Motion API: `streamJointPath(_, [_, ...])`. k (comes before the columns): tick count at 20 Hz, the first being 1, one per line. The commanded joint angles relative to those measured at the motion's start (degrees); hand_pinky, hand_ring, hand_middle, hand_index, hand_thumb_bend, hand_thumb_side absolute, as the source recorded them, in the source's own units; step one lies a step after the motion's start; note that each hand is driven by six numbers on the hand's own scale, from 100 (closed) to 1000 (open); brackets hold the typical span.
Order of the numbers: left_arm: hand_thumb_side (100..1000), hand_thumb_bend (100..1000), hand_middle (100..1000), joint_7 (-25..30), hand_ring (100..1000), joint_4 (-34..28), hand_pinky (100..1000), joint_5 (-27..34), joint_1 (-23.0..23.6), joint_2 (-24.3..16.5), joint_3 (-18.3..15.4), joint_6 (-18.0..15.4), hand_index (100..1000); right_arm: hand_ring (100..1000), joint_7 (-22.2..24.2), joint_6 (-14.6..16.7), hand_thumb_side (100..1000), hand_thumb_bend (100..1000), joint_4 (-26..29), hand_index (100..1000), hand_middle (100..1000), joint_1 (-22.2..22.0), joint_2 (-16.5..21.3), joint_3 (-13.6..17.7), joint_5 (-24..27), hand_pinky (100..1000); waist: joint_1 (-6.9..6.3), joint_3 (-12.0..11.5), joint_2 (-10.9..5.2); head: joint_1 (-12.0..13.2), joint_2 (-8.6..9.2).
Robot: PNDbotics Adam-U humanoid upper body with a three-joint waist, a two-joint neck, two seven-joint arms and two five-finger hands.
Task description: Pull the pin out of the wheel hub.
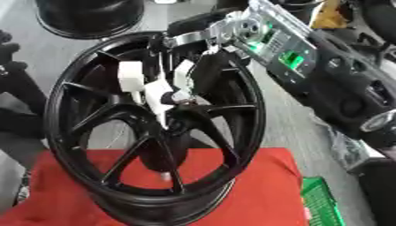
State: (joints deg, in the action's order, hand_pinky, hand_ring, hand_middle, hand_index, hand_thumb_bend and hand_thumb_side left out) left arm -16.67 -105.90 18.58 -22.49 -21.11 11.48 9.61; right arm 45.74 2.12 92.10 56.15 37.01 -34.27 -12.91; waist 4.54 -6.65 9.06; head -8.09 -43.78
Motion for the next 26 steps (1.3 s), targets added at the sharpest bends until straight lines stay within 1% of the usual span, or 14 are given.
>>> streamJointPath(1, [744, 158, 696, 0.1, 772, -0.6, 670, -0.1, -0.7, -0.7, 0.0, 0.0, 714, 739, -0.1, -0.5, 425, 292, 1.3, 836, 717, 0.8, 1.5, 0.9, 0.1, 757, -0.34, -0.1, -0.76, 0.0, -0.34])
streamJointPath(5, [744, 158, 696, 0.2, 772, -0.7, 670, -0.1, -0.7, -0.6, 0.1, 0.0, 714, 759, -0.5, -0.5, 426, 297, 1.2, 837, 728, 0.8, 1.3, 1.0, -0.2, 765, -0.32, -0.2, -0.77, -0.1, -0.34])
streamJointPath(26, [740, 158, 698, 0.2, 777, -0.9, 668, 0.0, -1.1, -0.4, 0.0, 0.0, 714, 755, 0.0, -0.1, 388, 278, -0.8, 833, 723, 0.2, -0.2, 1.0, -1.0, 762, -0.38, -0.6, -0.46, -0.9, -0.34])
